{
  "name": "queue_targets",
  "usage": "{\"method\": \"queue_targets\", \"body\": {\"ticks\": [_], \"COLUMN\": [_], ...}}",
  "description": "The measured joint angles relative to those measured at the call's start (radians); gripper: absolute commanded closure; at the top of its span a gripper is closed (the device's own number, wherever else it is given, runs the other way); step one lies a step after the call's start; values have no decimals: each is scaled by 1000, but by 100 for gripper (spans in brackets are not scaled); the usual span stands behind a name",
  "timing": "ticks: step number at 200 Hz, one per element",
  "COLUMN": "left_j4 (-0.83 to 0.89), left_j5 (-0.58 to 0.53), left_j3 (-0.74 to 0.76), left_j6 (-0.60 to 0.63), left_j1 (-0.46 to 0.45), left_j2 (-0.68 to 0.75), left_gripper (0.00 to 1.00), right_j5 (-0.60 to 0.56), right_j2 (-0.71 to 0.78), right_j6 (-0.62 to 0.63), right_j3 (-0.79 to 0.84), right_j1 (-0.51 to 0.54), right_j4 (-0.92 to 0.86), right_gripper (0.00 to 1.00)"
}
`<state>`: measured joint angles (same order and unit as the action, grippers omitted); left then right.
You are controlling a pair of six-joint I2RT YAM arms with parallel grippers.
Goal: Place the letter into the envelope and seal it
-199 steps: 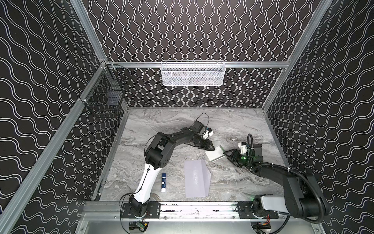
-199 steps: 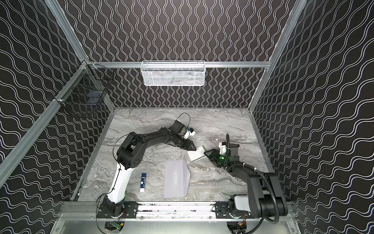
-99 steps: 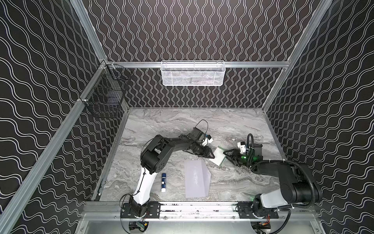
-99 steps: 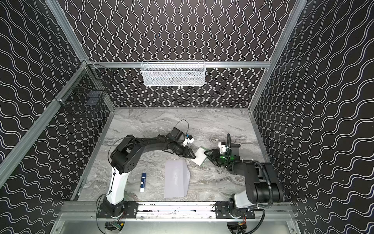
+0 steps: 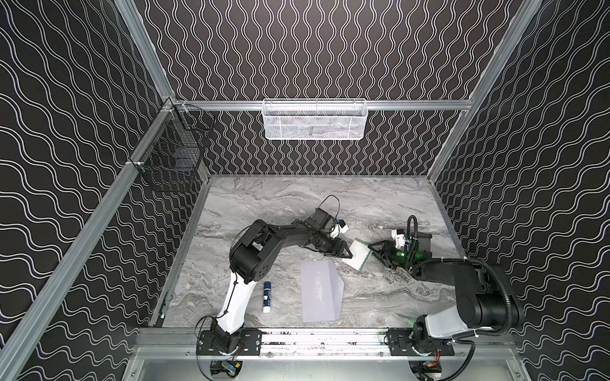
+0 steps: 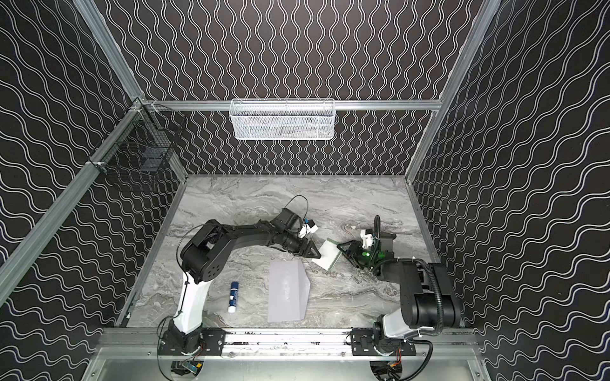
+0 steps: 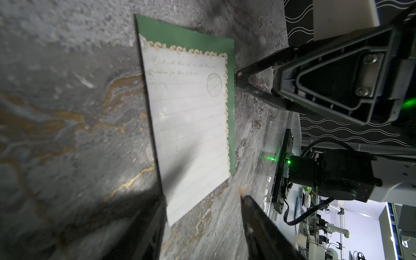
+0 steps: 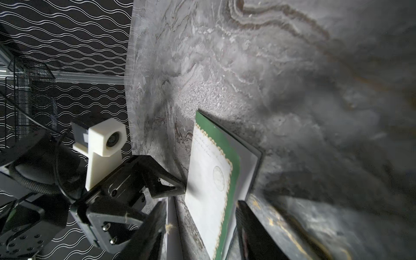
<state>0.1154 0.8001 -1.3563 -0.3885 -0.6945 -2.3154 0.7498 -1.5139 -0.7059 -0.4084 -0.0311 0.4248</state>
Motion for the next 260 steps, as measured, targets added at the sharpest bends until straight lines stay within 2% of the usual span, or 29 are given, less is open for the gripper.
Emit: {"method": "queue_targets", "body": {"ticks": [70, 135, 165, 216, 233, 260], "left_j4": [-39, -62, -71, -59, -62, -73], "left_j5": [19, 21, 24, -3, -5, -4], "left_j3": [7, 15, 18, 42, 41, 43], "left_j6": [-12, -27, -30, -55, -79, -84], "left_j1": [-9, -14, -14, -1, 14, 32], "left_j2": [-9, -10, -9, 41, 69, 110], "left_gripper": [41, 40, 39, 34, 33, 33], "right_j5": [18, 47, 57, 72, 75, 89], "right_j2": [-49, -102, -150, -166, -142, -111], "right_j6": [-16, -72, -98, -96, -68, -47], "right_j3": [-8, 2, 10, -3, -20, -30], "right_j1": [0, 31, 39, 40, 40, 40], "right_j4": [32, 137, 200, 219, 200, 166], "right_gripper": [52, 58, 67, 96, 100, 100]}}
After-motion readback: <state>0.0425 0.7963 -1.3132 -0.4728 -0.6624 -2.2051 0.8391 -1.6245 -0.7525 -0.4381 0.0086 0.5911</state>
